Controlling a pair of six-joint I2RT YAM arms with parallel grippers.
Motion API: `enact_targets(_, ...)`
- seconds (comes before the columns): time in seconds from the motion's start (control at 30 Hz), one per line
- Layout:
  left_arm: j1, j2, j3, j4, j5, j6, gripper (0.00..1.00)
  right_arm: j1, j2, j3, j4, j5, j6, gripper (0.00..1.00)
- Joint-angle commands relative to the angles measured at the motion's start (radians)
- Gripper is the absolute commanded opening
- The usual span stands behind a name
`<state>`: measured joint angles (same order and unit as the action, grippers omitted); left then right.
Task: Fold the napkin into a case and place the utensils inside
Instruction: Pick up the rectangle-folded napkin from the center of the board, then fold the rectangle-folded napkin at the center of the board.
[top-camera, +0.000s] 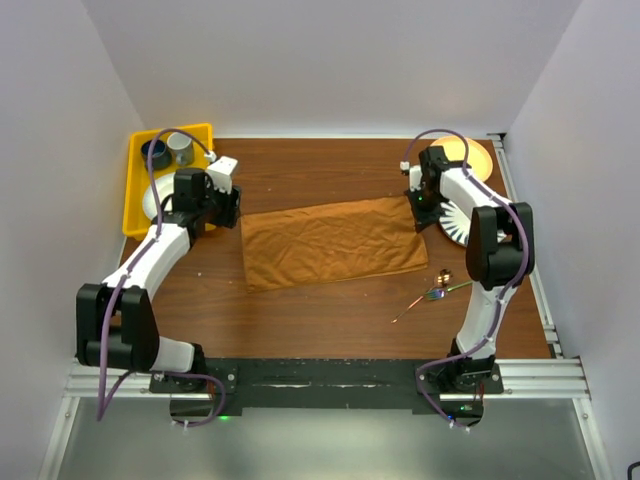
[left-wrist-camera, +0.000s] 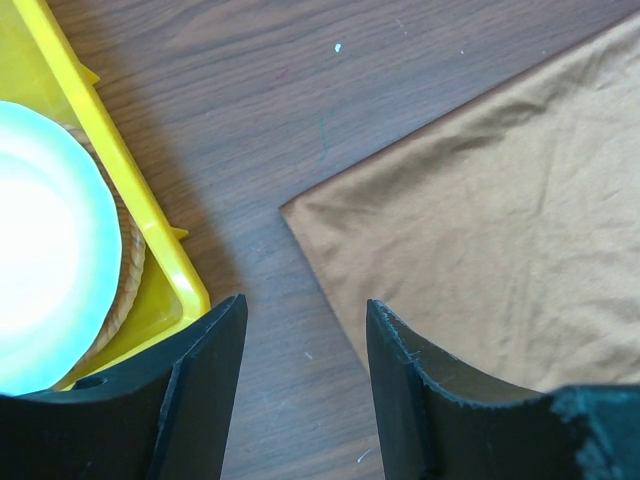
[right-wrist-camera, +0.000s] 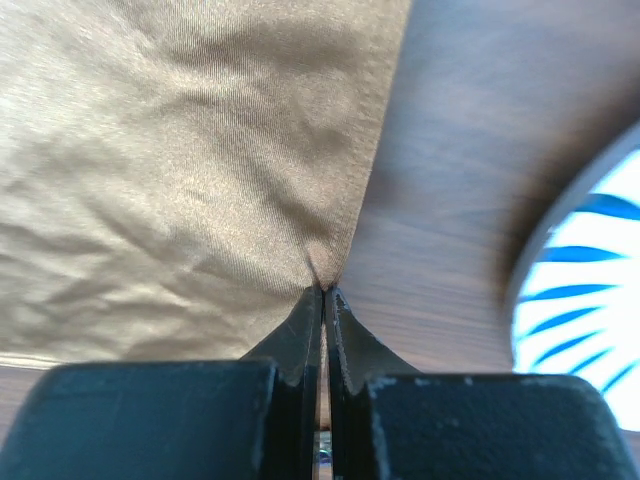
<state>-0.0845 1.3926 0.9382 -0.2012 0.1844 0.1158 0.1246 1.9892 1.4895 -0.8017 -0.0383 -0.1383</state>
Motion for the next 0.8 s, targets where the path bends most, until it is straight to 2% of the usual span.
enact_targets(0.0, 0.015, 0.016, 0.016, 0.04, 0.029, 0.004, 0.56, -0.006, -0.062, 0.061, -0.057, -0.023, -0.029, 0.0)
enact_targets(0.17, 0.026, 0.023, 0.019, 0.031, 0.05, 0.002, 0.56, 0.038, -0.104, 0.072, -0.093, -0.19, -0.011, 0.0)
enact_targets(0.23, 0.037, 0.031, 0.031, 0.01, 0.069, 0.013, 0.64, 0.07, -0.125, 0.069, -0.088, -0.276, 0.002, 0.0)
enact_targets(0.3, 0.049, 0.042, 0.043, -0.013, 0.101, 0.027, 0.67, 0.141, -0.127, 0.078, -0.08, -0.311, 0.015, 0.0)
enact_targets(0.37, 0.06, 0.052, 0.06, -0.043, 0.113, 0.042, 0.75, 0.213, -0.112, 0.09, -0.061, -0.35, 0.046, 0.0)
enact_targets(0.53, 0.127, 0.068, 0.083, -0.073, 0.173, 0.045, 0.77, 0.345, 0.021, 0.193, -0.011, -0.39, 0.114, 0.0)
enact_targets(0.77, 0.192, 0.068, 0.086, -0.086, 0.204, 0.056, 0.77, 0.526, 0.236, 0.428, 0.064, -0.338, 0.221, 0.0)
